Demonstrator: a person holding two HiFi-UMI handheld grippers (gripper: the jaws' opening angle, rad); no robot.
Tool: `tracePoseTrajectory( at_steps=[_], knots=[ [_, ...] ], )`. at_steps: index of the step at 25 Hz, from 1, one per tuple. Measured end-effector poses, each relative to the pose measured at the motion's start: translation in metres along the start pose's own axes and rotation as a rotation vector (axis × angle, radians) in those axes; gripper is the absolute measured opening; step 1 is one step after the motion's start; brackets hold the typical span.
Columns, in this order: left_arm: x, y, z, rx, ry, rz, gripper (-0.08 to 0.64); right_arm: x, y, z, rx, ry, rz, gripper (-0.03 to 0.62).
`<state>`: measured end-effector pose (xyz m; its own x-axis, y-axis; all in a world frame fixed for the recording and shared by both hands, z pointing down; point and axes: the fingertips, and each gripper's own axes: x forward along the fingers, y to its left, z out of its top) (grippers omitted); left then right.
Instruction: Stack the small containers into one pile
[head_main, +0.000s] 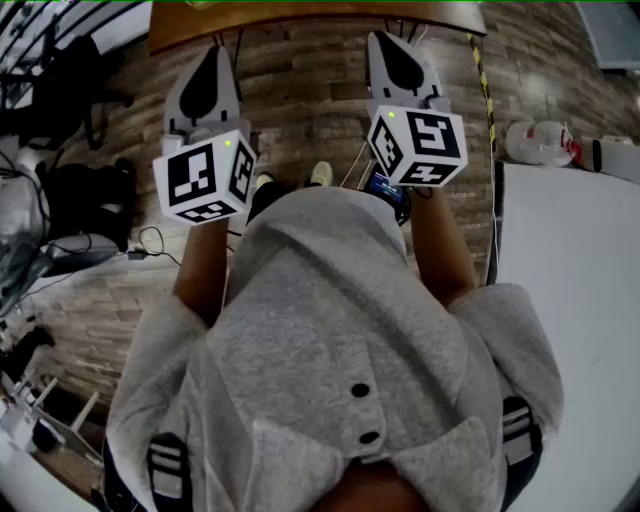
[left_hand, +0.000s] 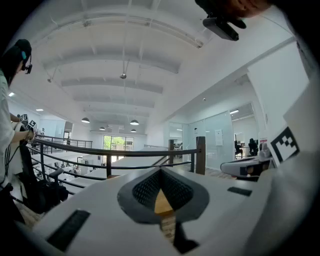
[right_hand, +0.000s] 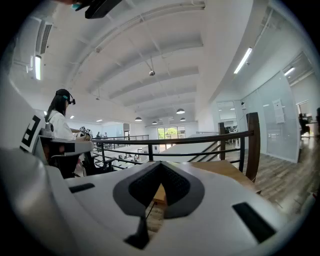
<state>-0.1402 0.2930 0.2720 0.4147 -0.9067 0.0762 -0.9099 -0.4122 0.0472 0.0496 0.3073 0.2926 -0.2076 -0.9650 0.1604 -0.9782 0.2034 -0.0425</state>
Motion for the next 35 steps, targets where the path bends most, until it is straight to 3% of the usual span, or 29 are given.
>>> tracePoseTrajectory(
  at_steps=[19, 35],
  knots=[
    [-0.015, -0.003, 0.012, 0.050, -0.005, 0.006, 0.011, -0.006, 0.018, -0.002, 0.009, -0.010, 0.107, 0.011],
    [-0.007, -0.008, 0.006, 0.037, 0.014, -0.008, 0.011, -0.001, 0.015, -0.002, 0.020, -0.003, 0.119, 0.011]
  ],
)
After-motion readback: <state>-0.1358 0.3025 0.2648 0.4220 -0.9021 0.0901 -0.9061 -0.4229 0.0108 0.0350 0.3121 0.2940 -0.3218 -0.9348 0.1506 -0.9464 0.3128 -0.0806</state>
